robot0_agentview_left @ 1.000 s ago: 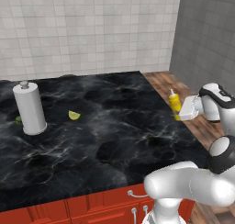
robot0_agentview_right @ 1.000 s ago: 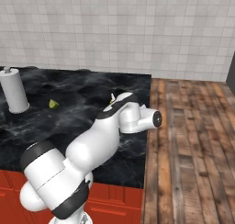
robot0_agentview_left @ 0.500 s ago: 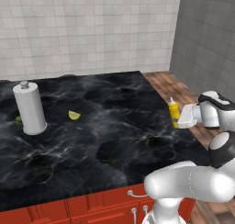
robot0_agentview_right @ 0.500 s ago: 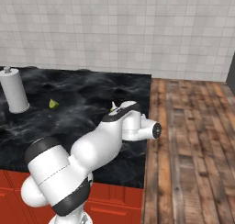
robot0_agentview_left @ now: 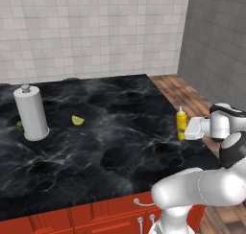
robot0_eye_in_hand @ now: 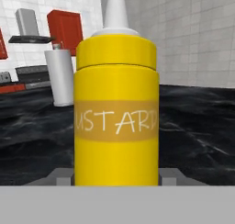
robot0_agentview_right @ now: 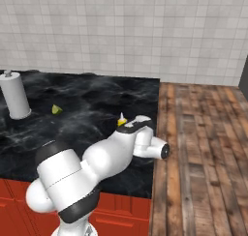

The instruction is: Move the mustard and shaker from the cabinet to the dining counter.

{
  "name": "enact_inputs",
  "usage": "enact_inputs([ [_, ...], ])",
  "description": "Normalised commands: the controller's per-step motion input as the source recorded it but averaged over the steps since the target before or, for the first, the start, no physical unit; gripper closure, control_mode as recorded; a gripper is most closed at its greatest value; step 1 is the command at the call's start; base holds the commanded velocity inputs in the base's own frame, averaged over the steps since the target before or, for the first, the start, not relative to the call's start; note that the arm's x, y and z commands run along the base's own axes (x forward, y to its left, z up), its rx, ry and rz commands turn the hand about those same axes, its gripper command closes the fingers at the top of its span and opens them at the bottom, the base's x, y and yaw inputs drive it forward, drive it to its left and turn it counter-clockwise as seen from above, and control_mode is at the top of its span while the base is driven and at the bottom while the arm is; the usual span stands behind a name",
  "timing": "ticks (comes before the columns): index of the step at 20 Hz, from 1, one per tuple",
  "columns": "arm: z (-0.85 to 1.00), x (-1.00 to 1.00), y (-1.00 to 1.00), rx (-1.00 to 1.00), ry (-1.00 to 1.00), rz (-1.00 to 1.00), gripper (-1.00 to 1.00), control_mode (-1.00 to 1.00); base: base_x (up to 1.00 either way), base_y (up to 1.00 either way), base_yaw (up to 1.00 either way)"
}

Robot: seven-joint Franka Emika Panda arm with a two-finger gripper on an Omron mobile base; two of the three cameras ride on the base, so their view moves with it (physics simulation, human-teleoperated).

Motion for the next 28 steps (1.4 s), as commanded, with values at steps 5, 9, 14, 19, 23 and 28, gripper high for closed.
enact_inputs([
  [5,-0.16,0.0,-0.02,0.09,0.0,0.0,1.0,-1.0,0.0,0.0,0.0],
  [9,-0.1,0.0,0.0,0.0,0.0,0.0,1.0,-1.0,0.0,0.0,0.0],
  [14,-0.15,0.0,0.0,0.0,0.0,0.0,1.0,-1.0,0.0,0.0,0.0],
  [19,-0.2,0.0,-0.01,0.0,0.0,0.0,1.0,-1.0,0.0,0.0,0.0],
  [23,-0.19,0.0,-0.01,0.0,-0.02,0.0,1.0,-1.0,0.0,0.0,0.0],
  [28,-0.15,0.0,-0.01,0.0,-0.06,0.0,1.0,-1.0,0.0,0.0,0.0],
])
